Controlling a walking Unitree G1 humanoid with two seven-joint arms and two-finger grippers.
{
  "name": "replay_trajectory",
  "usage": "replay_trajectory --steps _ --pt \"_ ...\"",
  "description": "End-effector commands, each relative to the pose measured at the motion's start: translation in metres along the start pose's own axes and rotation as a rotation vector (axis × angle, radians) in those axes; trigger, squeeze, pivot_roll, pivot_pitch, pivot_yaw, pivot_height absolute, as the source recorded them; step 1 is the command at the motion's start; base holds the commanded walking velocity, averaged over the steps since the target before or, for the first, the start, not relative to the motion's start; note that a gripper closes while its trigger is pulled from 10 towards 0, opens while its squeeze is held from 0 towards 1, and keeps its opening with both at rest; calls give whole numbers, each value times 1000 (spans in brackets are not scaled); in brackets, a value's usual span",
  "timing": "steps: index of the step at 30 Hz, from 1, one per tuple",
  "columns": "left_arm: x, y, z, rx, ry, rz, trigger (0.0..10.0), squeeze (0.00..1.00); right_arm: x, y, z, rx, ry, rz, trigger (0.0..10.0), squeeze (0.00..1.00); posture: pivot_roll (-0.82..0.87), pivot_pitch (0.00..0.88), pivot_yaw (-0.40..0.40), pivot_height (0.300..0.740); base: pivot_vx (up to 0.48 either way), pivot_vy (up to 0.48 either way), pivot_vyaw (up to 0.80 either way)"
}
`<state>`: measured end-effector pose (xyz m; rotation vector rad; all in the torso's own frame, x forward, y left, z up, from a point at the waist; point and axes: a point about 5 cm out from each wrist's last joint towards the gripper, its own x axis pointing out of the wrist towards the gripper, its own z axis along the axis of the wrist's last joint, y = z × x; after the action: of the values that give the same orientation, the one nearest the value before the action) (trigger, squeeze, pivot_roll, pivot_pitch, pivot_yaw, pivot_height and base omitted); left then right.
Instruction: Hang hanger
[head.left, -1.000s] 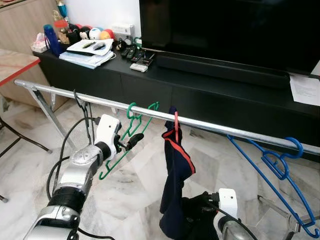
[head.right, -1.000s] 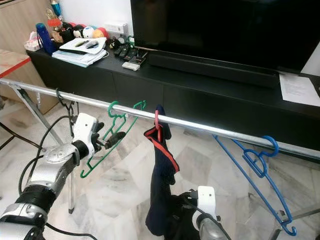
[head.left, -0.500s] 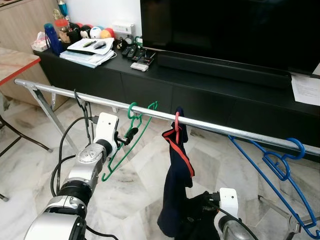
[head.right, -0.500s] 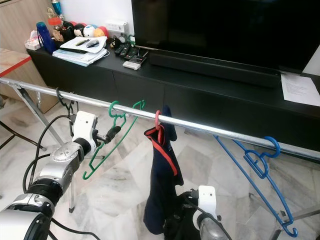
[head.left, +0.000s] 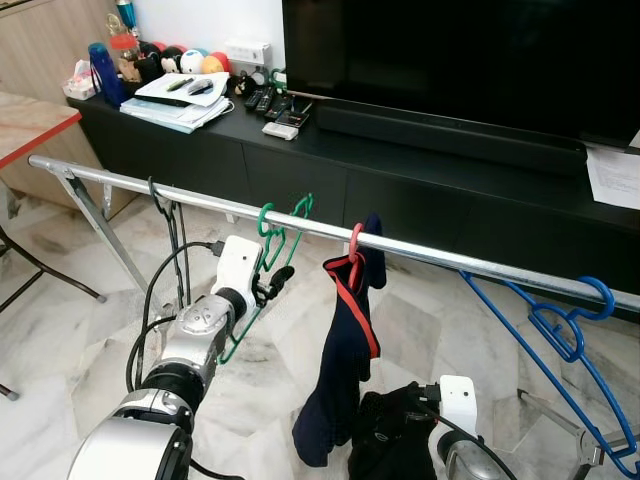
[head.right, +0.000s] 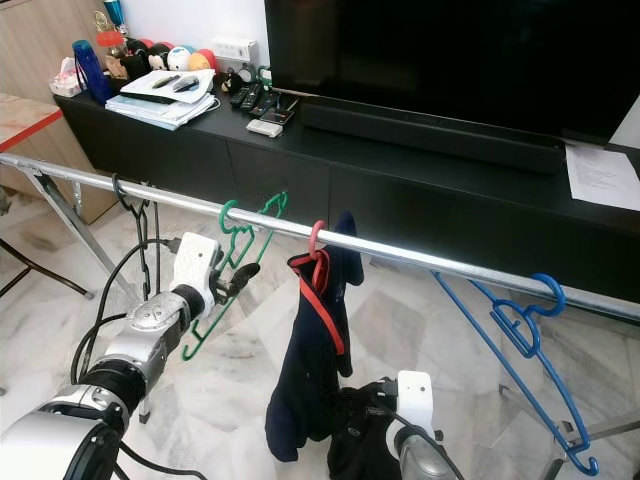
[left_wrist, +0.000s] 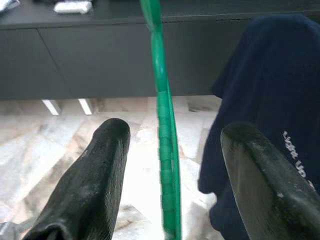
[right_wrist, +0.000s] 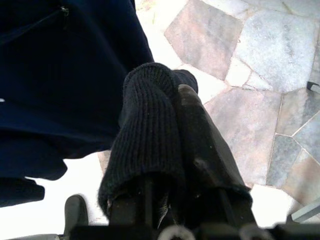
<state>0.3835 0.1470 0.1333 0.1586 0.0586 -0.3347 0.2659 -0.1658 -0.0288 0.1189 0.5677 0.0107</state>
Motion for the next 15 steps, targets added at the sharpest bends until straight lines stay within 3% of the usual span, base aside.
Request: replay_trajectory --steps 1,2,4,15 --pt "2 1 5 24 -7 10 10000 0 -1 -2 0 9 -11 -9 10000 0 0 134 31 740 0 0 0" --pt "3 2 6 27 -12 33 6000 0 -1 -2 -1 10 -10 -10 10000 0 0 133 31 740 0 0 0" --pt "3 5 7 31 -16 75 0 0 -1 -1 -1 10 -10 -10 10000 0 -2 133 31 740 0 0 0" --pt "3 2 7 42 -37 94 0 0 -1 -1 -1 11 -11 -11 10000 0 -4 133 33 740 0 0 0"
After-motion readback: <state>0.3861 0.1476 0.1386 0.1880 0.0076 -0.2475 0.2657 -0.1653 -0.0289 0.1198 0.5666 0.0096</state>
